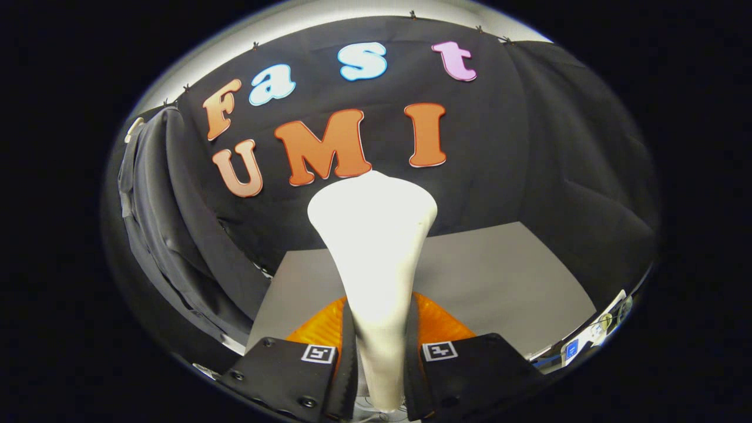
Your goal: Iron the clothes twice with a garment steamer, once on the left side and once on the right side.
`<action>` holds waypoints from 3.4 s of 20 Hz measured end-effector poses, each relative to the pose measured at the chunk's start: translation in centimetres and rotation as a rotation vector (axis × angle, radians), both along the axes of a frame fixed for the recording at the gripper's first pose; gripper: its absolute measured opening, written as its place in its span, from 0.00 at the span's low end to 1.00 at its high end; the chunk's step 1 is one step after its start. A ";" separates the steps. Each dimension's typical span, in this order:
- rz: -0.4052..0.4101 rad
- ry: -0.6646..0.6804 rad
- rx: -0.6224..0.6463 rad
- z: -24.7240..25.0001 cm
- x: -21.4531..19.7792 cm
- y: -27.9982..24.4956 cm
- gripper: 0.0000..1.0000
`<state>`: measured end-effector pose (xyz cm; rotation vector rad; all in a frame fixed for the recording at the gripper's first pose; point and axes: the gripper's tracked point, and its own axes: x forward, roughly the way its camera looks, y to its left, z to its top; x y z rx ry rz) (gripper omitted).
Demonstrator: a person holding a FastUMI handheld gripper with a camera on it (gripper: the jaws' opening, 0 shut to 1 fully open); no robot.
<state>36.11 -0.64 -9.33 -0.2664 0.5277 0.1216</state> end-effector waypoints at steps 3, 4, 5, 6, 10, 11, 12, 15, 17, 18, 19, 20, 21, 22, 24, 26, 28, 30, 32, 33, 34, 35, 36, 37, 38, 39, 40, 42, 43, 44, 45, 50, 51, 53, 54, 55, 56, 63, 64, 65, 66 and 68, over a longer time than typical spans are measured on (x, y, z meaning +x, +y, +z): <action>0.000 -0.054 0.025 1.5 -2.3 0.1 0.40; 0.007 -0.059 0.045 1.8 -3.2 0.5 0.40; 0.016 -0.070 0.060 2.1 -4.1 0.9 0.40; 0.021 -0.083 0.067 2.3 -4.9 1.0 0.40; 0.026 -0.138 0.064 3.8 -8.0 1.9 0.40; 0.026 -0.145 0.063 4.0 -8.6 2.3 0.40; 0.027 -0.151 0.058 4.2 -9.3 2.8 0.40; 0.027 -0.172 0.040 4.7 -11.0 4.6 0.39; 0.028 -0.186 0.048 5.0 -12.2 6.2 0.40; 0.029 -0.198 0.053 5.3 -12.8 7.1 0.40; 0.029 -0.208 0.049 5.3 -13.4 7.8 0.40; 0.028 -0.221 0.046 5.4 -13.8 8.7 0.40; 0.029 -0.232 0.044 5.5 -14.4 9.6 0.40; 0.030 -0.237 0.043 5.4 -15.0 10.6 0.40; 0.028 -0.254 0.046 5.4 -16.3 12.6 0.39; 0.024 -0.269 0.047 5.1 -17.2 14.9 0.39; 0.029 -0.272 0.046 3.1 -18.1 18.8 0.39; 0.042 -0.272 0.043 2.2 -18.4 21.5 0.39; 0.042 -0.272 0.039 1.6 -18.6 23.4 0.39; 0.036 -0.274 0.042 1.2 -18.6 24.2 0.39; 0.032 -0.271 0.044 0.6 -18.7 24.9 0.40; 0.029 -0.264 0.045 0.0 -18.6 25.7 0.39; 0.029 -0.258 0.041 -0.5 -18.5 26.4 0.40; 0.032 -0.254 0.037 -0.9 -18.4 27.2 0.39; 0.037 -0.250 0.032 -1.2 -18.3 28.0 0.39; 0.044 -0.249 0.027 -1.4 -18.1 28.8 0.40; 0.049 -0.251 0.023 -1.5 -18.0 29.4 0.40; 0.055 -0.256 0.017 -1.6 -17.6 30.5 0.40; 0.061 -0.256 0.016 -1.8 -17.3 31.1 0.40; 0.067 -0.255 0.014 -2.0 -17.0 31.8 0.39; 0.073 -0.253 0.011 -2.3 -16.8 32.3 0.39; 0.087 -0.231 -0.006 -3.9 -14.6 35.1 0.39; 0.085 -0.227 -0.013 -4.1 -14.0 35.4 0.40; 0.080 -0.213 -0.025 -4.7 -12.9 36.0 0.40; 0.075 -0.210 -0.035 -5.0 -12.2 36.2 0.40; 0.068 -0.206 -0.046 -5.2 -11.5 36.3 0.39; 0.065 -0.200 -0.053 -5.6 -11.1 36.4 0.39; 0.052 -0.165 -0.061 -8.0 -9.8 36.6 0.40; 0.049 -0.162 -0.061 -8.3 -9.8 36.4 0.40; 0.046 -0.157 -0.064 -8.7 -9.8 36.3 0.40; 0.042 -0.148 -0.065 -9.1 -9.8 36.1 0.40; 0.037 -0.140 -0.062 -9.7 -9.9 35.5 0.40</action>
